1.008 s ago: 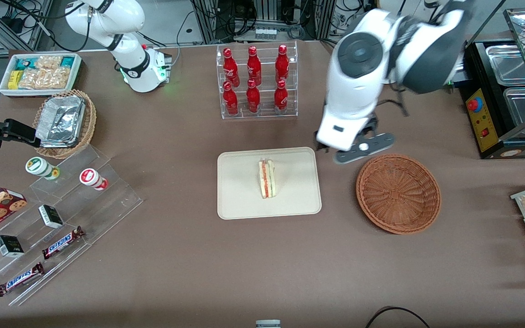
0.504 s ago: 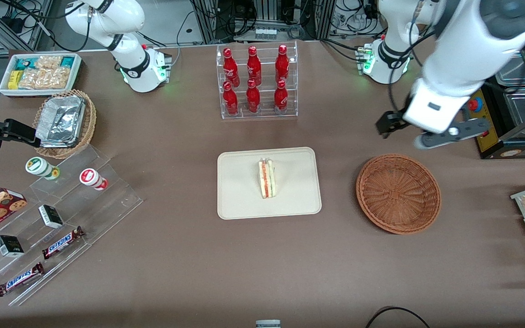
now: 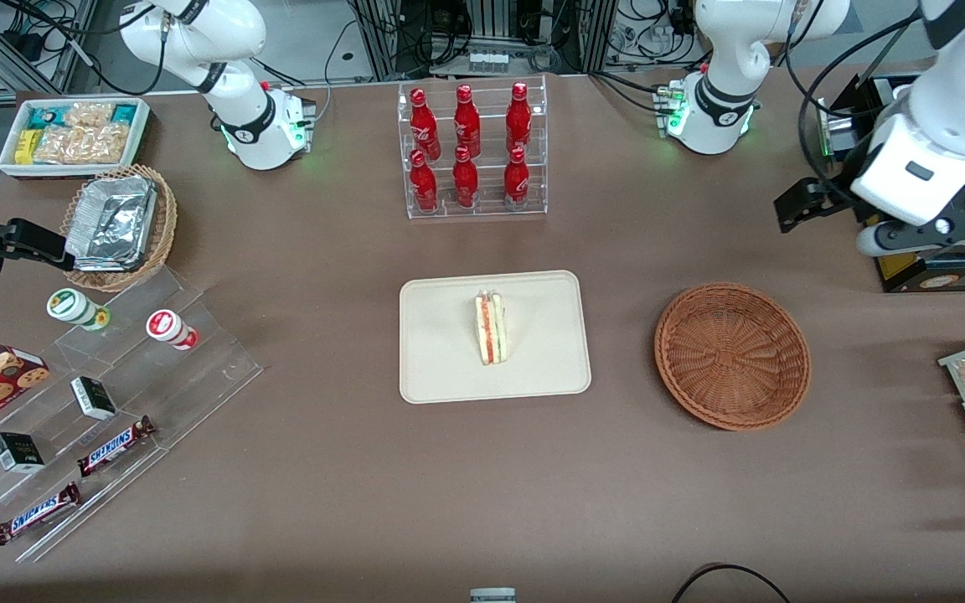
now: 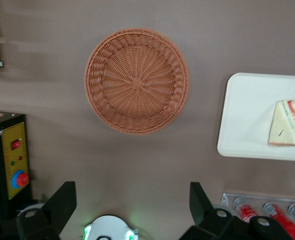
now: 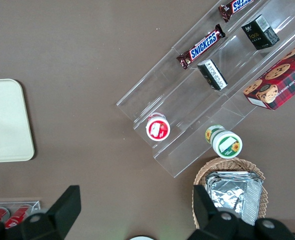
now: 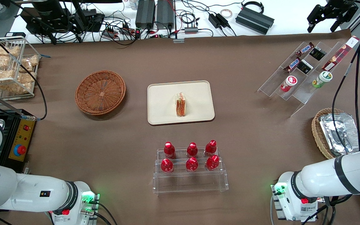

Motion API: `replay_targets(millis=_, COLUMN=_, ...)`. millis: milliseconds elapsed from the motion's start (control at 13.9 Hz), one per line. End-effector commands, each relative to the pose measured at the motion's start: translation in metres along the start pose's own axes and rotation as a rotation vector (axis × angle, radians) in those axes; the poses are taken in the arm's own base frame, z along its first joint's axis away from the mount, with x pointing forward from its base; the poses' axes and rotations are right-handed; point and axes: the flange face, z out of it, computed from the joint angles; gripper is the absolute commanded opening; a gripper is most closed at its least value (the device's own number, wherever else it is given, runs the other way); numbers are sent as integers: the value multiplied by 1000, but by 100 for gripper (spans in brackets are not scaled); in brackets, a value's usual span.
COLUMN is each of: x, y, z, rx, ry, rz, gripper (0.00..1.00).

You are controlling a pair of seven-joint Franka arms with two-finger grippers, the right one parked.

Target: Place sandwich from basket to tray

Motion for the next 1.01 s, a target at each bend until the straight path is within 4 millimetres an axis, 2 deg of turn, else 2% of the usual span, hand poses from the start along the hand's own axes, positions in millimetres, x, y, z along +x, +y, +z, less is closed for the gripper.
replay_targets(millis=0, x=-4, y=-24, z=-1, rx=-18, ry=-9, rz=33, gripper=100)
replay_targets(millis=216, x=-5, y=-41, z=-6, rx=-18, ry=-20, rz=89, gripper=100)
replay_targets(millis=504, x=-12, y=-75, z=-17, rx=-25, ry=-11, rz=113, gripper=100)
replay_targets(millis=792, x=-12, y=-79, z=-19, rx=-24, ry=-8, rz=125, gripper=100)
replay_targets(millis=936, x=-4, y=-78, z=-16, rx=-21, ry=-11, rz=117, gripper=100)
